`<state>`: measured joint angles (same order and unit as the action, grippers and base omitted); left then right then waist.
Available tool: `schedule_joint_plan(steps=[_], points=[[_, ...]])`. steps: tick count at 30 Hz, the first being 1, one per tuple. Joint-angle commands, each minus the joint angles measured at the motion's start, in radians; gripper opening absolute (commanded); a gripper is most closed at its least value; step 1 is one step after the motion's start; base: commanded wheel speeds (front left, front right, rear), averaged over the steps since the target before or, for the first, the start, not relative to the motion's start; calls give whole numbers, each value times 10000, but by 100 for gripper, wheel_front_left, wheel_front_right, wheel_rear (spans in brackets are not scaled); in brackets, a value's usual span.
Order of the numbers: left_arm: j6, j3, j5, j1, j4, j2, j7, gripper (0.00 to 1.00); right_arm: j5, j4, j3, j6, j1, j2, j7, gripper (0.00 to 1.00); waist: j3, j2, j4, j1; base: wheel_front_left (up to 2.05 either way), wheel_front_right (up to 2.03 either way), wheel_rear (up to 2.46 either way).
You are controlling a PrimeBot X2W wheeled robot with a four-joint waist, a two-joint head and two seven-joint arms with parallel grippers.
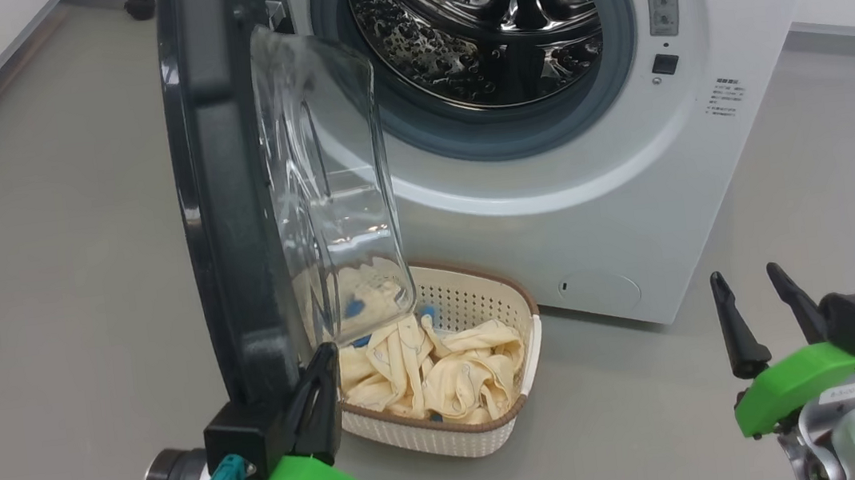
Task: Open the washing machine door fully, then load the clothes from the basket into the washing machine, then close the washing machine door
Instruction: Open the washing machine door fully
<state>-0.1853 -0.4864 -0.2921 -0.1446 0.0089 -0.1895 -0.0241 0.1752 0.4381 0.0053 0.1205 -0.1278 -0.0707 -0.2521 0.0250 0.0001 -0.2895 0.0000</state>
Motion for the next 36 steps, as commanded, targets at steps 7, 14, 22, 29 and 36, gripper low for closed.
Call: schedule_joint_plan(steps=[7,14,22,29,36], points=[[-207,830,-168,-373,-264,-424,55,0,68,-333,190,102,-177,-71,-97,100,-22,-1,-365,0,0,0,0],[-317,1162,-328,-361,-120,-608,195,0,44,-366,169,102,-148,-40,-97,100,-31,-1,-681,0,0,0,0],[-254,1508,-572,-604,348,-771,472,0,71,-403,106,102,-200,-74,-97,100,-158,-1,-1116,0,0,0,0],[-163,1822,-772,-975,961,-863,903,0,59,-441,28,102,-245,-63,-97,100,-321,-1,-1476,0,0,0,0],[31,2116,-1037,-1374,1600,-958,1286,0,34,-466,72,102,-297,-73,-97,100,-510,-1,-1672,0,0,0,0]])
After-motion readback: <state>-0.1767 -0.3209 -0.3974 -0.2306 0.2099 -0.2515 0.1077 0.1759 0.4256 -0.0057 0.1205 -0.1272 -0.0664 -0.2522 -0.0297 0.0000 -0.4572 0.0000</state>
